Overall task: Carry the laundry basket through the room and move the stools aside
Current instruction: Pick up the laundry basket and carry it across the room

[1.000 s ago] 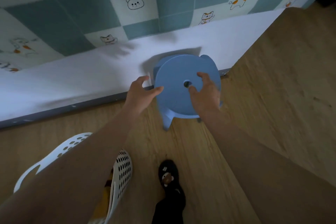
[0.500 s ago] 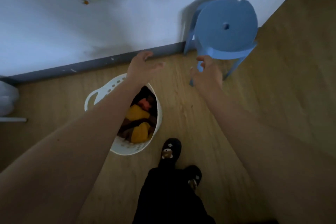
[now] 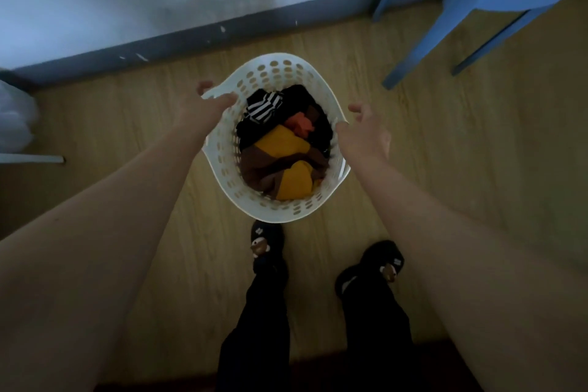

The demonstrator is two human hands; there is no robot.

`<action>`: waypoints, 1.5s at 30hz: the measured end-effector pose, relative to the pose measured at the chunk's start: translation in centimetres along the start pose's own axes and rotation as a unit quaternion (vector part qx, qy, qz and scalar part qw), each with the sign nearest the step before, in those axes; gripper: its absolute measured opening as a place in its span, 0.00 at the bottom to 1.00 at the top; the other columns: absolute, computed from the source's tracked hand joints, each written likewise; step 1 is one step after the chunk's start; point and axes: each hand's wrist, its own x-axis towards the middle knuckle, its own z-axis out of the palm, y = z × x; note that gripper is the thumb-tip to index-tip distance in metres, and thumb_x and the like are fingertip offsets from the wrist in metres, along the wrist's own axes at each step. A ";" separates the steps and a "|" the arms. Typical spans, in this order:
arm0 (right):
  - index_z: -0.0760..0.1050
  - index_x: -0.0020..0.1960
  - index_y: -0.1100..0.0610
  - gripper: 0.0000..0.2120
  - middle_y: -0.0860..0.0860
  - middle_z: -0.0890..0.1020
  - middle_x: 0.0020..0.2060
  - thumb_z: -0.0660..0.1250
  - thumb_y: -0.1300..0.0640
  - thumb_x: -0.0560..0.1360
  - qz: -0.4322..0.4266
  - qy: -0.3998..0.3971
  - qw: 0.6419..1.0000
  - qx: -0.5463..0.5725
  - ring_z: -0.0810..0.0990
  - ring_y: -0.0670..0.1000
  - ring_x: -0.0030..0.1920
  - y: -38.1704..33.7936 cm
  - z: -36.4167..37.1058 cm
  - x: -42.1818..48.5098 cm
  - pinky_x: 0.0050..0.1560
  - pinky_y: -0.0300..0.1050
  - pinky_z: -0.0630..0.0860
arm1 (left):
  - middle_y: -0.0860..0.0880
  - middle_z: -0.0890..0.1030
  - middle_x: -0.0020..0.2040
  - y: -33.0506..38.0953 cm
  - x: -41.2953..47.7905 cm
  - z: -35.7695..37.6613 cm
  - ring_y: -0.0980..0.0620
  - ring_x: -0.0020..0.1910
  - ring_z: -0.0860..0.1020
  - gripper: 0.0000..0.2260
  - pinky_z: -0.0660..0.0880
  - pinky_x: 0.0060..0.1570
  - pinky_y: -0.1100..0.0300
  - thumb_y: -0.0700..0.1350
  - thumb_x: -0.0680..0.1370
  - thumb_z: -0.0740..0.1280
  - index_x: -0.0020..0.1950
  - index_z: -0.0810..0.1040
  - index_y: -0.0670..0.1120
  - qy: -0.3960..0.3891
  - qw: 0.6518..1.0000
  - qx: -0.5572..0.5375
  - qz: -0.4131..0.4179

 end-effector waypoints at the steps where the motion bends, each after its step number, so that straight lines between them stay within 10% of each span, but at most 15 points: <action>1: 0.68 0.68 0.48 0.22 0.52 0.75 0.63 0.61 0.55 0.75 0.008 0.005 1.000 -0.009 0.72 0.49 0.52 0.5 0.6 0.0 0.33 0.37 0.63 | 0.49 0.72 0.64 -0.9 0.7 -0.3 0.56 0.47 0.72 0.29 0.66 0.37 0.66 0.52 0.73 0.71 0.71 0.67 0.49 0.000 1.000 0.000 -0.007; 6: 0.66 0.70 0.49 0.24 0.54 0.73 0.66 0.62 0.56 0.73 0.071 0.027 0.995 -0.066 0.73 0.57 0.63 2.3 4.5 0.9 0.61 0.54 0.73 | 0.44 0.68 0.73 -5.4 4.9 -1.7 0.48 0.65 0.71 0.36 0.66 0.53 0.60 0.50 0.72 0.72 0.76 0.61 0.46 -0.002 0.998 0.006 -0.065; 16: 0.73 0.65 0.49 0.22 0.51 0.78 0.61 0.64 0.58 0.71 0.176 0.056 0.982 0.029 0.78 0.53 0.55 3.0 7.1 3.1 0.48 0.45 0.75 | 0.44 0.78 0.63 -7.0 10.5 -2.0 0.48 0.58 0.78 0.31 0.72 0.63 0.51 0.54 0.71 0.72 0.70 0.70 0.43 -0.101 0.989 0.017 -0.105; 22: 0.77 0.55 0.48 0.14 0.41 0.72 0.36 0.65 0.60 0.71 0.198 0.080 0.975 0.061 0.73 0.43 0.34 2.6 7.0 2.9 0.28 0.38 0.65 | 0.48 0.78 0.50 -5.8 10.4 -1.3 0.52 0.46 0.77 0.26 0.74 0.62 0.50 0.55 0.71 0.71 0.64 0.74 0.42 -0.125 0.984 0.036 -0.118; 45: 0.78 0.40 0.48 0.17 0.51 0.81 0.43 0.57 0.67 0.67 0.226 0.278 0.905 0.227 0.81 0.54 0.45 10.7 -23.9 -3.9 0.44 0.49 0.81 | 0.40 0.81 0.57 16.6 -11.3 15.9 0.45 0.53 0.82 0.35 0.78 0.52 0.56 0.55 0.68 0.74 0.68 0.72 0.38 -0.160 0.982 0.095 0.043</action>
